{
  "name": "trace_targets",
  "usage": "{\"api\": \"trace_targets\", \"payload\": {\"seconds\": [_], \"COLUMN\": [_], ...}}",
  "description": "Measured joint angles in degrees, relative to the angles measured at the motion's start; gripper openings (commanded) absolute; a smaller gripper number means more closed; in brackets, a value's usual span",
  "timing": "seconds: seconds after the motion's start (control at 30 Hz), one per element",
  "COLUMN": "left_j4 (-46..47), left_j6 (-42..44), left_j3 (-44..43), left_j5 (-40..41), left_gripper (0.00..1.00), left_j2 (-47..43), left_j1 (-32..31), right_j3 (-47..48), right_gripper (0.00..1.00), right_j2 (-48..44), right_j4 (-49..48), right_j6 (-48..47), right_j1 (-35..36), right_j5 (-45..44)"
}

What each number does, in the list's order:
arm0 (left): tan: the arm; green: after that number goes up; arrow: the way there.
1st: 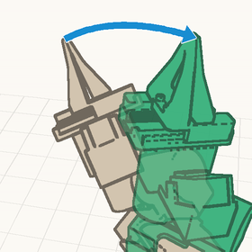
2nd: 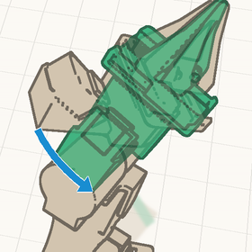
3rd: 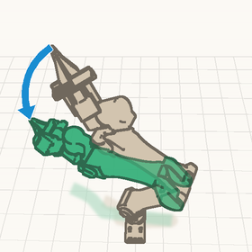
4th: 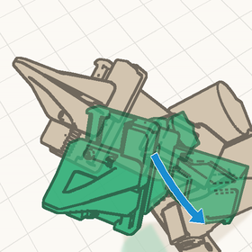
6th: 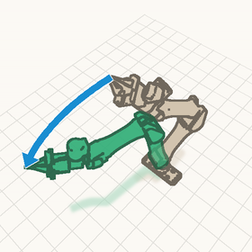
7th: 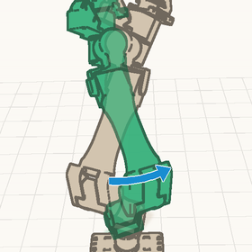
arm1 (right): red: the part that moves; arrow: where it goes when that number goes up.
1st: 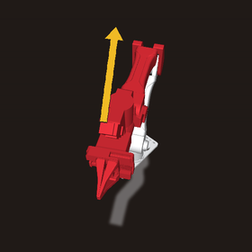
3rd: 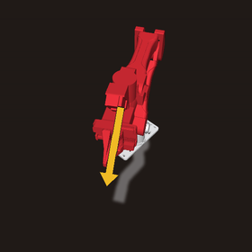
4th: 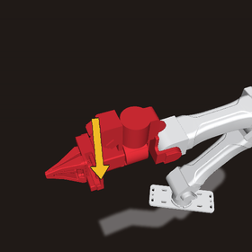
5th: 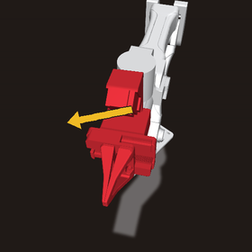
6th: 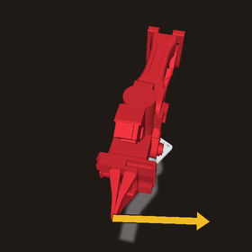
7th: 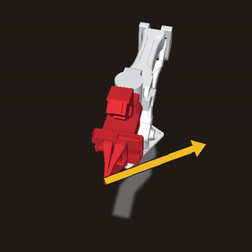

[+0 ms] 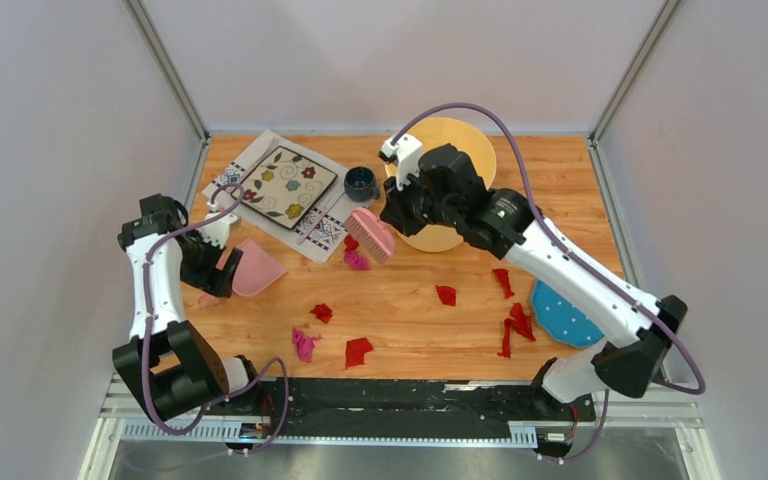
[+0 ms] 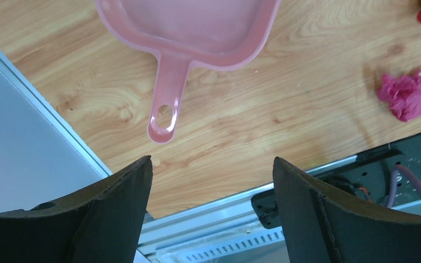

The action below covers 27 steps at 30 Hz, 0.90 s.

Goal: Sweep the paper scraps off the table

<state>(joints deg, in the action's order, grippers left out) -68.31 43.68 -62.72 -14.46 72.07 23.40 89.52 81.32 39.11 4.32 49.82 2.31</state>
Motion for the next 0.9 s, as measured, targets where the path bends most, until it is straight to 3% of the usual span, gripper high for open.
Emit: {"api": "trace_targets", "payload": {"seconds": [0.2,0.37,0.47,0.63,0.9], "left_j4": [2.2,7.1,10.4,13.2,10.6], "left_j6": [7.5,10.4,12.3,16.3,25.6], "left_j3": [7.1,13.8,14.4,12.7,5.6], "left_j5": [0.2,0.8,1.4,0.4,-2.6], "left_gripper": [0.88,0.85,0.85,0.86,0.85], "left_j2": [-2.3,-3.6,-3.5,-1.6,10.8], "left_j1": [1.7,1.8,2.2,5.0,10.1], "right_j3": [13.0,13.4,13.4,13.2,12.9], "right_gripper": [0.0,0.0,0.0,0.0,0.0], "right_j2": [11.7,14.9,15.5,15.5,15.5], "right_j4": [0.5,-3.4,-3.6,-5.5,-4.6], "right_j6": [-0.3,4.9,6.8,9.1,13.1], "right_j1": [-4.9,-10.0,-10.8,-4.3,3.0], "right_j5": [9.7,18.3,18.0,13.2,6.5]}}
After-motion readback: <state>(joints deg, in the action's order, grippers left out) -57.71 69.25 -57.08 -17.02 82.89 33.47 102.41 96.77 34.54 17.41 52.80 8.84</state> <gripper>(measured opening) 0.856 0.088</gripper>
